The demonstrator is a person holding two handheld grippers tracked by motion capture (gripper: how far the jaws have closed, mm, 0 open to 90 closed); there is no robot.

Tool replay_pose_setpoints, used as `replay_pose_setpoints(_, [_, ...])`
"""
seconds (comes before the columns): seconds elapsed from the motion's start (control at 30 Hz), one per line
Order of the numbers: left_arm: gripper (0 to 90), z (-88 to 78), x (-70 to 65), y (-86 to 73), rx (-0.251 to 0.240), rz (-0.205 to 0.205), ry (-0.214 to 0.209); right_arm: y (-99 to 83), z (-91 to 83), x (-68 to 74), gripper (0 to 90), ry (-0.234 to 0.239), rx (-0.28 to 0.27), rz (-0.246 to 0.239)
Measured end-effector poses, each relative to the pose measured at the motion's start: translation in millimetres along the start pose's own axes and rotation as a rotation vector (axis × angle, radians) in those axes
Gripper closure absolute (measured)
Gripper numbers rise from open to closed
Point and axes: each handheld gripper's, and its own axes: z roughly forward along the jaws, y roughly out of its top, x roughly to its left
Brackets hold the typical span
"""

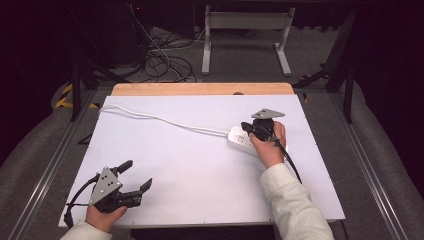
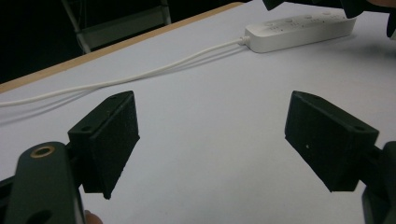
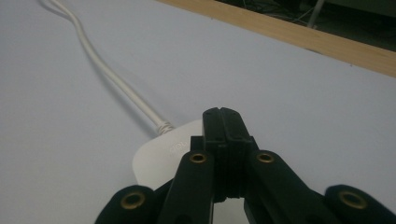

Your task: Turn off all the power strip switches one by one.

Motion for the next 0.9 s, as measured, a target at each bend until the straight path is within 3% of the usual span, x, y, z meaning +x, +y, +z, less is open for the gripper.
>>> replay_pose_setpoints(0.5, [18.0, 0.2, -0.1, 0.1, 0.003, 0.003, -0.002, -10.1, 9.8, -2.4, 90.0, -0.011, 0.061, 0.035])
replay_pose_setpoints(0.9, [18.0, 0.5, -0.3, 0.1, 0.002, 0.002, -0.001, -13.3, 13.0, 0.0, 90.0, -0.028, 0.071, 0.017])
